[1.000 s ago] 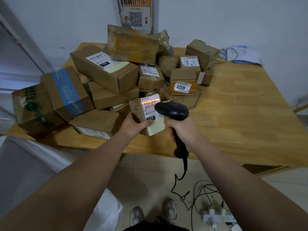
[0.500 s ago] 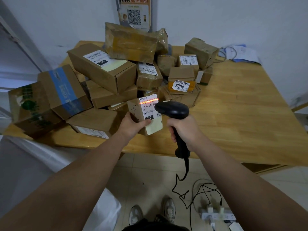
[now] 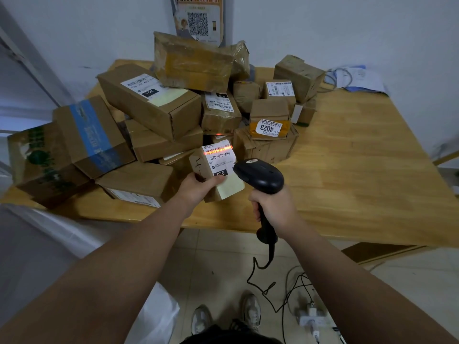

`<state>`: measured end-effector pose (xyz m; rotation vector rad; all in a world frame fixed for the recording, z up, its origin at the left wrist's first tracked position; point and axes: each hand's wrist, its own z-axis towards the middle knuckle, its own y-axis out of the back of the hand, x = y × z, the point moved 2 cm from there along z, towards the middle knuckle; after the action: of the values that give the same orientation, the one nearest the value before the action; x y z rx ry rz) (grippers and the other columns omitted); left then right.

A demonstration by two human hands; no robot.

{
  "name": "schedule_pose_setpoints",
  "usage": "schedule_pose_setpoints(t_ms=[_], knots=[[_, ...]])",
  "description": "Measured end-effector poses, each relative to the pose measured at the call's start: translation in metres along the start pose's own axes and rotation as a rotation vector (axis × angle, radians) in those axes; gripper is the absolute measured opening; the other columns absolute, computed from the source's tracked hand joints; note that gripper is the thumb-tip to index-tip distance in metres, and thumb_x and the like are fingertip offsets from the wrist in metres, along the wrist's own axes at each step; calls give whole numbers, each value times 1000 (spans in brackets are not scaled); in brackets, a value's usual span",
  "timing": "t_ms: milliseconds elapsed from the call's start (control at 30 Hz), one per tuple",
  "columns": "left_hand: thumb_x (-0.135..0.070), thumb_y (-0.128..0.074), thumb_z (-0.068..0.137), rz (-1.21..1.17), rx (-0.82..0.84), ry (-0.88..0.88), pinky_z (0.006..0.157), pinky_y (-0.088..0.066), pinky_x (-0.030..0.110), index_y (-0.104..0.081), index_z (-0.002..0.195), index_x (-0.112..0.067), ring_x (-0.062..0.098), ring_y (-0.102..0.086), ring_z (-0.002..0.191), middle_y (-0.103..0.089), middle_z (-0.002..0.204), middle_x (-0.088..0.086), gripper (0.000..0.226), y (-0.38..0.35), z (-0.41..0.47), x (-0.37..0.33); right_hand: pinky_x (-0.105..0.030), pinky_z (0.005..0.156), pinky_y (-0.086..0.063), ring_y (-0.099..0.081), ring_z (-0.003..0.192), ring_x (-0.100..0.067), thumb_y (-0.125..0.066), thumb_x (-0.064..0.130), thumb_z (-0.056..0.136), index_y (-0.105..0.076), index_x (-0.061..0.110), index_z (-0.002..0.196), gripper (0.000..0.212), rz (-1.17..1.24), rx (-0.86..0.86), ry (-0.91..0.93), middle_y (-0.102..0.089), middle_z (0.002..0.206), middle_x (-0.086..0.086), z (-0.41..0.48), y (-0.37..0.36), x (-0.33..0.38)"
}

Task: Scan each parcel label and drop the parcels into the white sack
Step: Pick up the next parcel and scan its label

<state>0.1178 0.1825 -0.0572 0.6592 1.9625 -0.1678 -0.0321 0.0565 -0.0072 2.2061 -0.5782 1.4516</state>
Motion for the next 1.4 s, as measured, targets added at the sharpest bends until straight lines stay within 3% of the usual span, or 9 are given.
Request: schedule_pose_setpoints(t_ms=[333,667,867,1067,1200,1333,1400], knots=[[-35,-78,78,-5,-7,-5,107,-42,43,-41,141,-19,22,-47,127,-52,135,1,75,-3,2,4,-31,55,-43,-45,44,-22,-60,4,77,-51,10,44,34,-19,18,-6,-49,48,-12,1,0,-1],[-23,-89,65,69,-27,-227,107,-41,48,-28,145,-26,19,-39,134,-44,142,-3,100,2,1,-6,-28,48,-40,-44,42,-22,-61,4,76,-53,7,48,29,9,46,-11,-48,47,-11,0,5,22],[-21,-86,69,63,-11,-228,107,-41,47,-29,145,-24,20,-40,134,-44,142,-1,96,2,0,-9,-27,48,-39,-42,41,-22,-62,3,77,-52,10,42,37,69,52,-23,-47,47,-11,0,8,20],[-31,-82,74,39,-8,-200,103,-43,38,-37,142,-25,17,-47,126,-51,137,-4,81,0,-10,-12,-27,48,-39,-42,42,-23,-63,3,80,-52,3,49,32,87,83,53,-46,47,-13,4,3,23],[-29,-77,79,12,-16,-241,86,-41,21,-39,140,-24,9,-50,116,-53,125,-10,73,4,-21,-25,-30,51,-41,-45,44,-22,-64,2,81,-53,3,56,28,156,111,151,-47,51,-14,12,-7,30],[-31,-78,78,-74,-124,-288,76,-41,11,-41,139,-26,4,-53,112,-56,118,-16,72,19,-38,-27,-33,56,-41,-46,47,-21,-66,4,81,-58,14,58,26,233,195,197,-49,50,-6,15,-28,33],[-38,-81,73,-112,-199,-309,83,-44,13,-39,139,-29,1,-52,113,-55,119,-19,79,32,-54,-17,-34,61,-43,-49,50,-20,-67,6,80,-60,21,53,32,229,266,226,-51,49,-2,9,-45,30]])
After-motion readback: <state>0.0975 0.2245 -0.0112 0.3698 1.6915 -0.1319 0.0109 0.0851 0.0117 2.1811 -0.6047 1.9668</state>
